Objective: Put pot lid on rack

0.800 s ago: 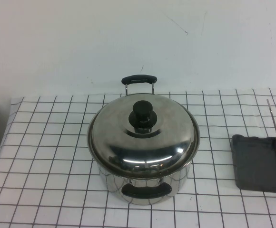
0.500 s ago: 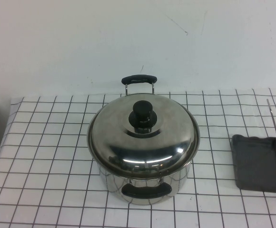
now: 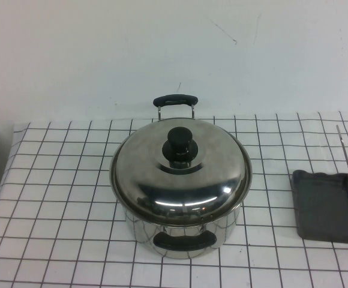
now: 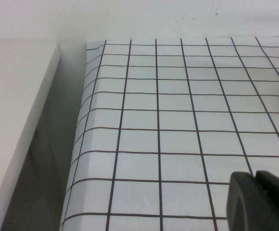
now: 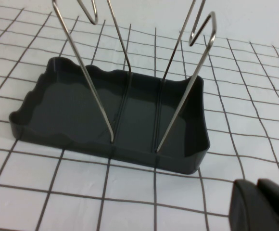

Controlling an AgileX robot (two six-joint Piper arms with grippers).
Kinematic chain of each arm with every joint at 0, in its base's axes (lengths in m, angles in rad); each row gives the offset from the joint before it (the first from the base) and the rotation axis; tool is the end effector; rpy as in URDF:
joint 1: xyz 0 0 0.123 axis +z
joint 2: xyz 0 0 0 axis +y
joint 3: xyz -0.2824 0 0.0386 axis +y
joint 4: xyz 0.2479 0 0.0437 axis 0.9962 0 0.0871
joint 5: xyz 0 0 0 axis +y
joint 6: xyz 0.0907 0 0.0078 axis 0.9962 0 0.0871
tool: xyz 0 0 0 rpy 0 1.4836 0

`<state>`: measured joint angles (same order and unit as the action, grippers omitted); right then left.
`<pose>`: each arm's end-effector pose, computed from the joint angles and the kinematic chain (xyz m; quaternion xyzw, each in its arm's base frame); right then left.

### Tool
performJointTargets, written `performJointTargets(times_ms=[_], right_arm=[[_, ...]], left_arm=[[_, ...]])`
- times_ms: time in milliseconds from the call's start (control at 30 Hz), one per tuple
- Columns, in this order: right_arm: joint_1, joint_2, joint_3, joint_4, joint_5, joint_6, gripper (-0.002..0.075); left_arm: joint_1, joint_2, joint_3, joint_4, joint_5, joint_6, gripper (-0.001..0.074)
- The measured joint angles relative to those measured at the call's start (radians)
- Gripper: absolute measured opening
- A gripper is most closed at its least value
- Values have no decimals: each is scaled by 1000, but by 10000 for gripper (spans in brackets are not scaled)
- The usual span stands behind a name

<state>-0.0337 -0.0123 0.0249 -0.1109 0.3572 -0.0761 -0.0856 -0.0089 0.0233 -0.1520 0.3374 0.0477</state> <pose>0.0528 -0.0053 0.1734 -0.0468 0.7976 -0.0795 0.5961 0.0530 -0.0091 0.1756 0.0112 0.7929 -0.0750 0.6046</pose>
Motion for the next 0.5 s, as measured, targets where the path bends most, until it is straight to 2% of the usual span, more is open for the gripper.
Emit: performJointTargets(times_ms=[233,500], right_arm=[[0,0,0,0,0,0,17],[0,0,0,0,0,0,17]], left_arm=[[0,0,4,-96,-56,-2,-3],[0,0,4,-475,-260,-56,-2]])
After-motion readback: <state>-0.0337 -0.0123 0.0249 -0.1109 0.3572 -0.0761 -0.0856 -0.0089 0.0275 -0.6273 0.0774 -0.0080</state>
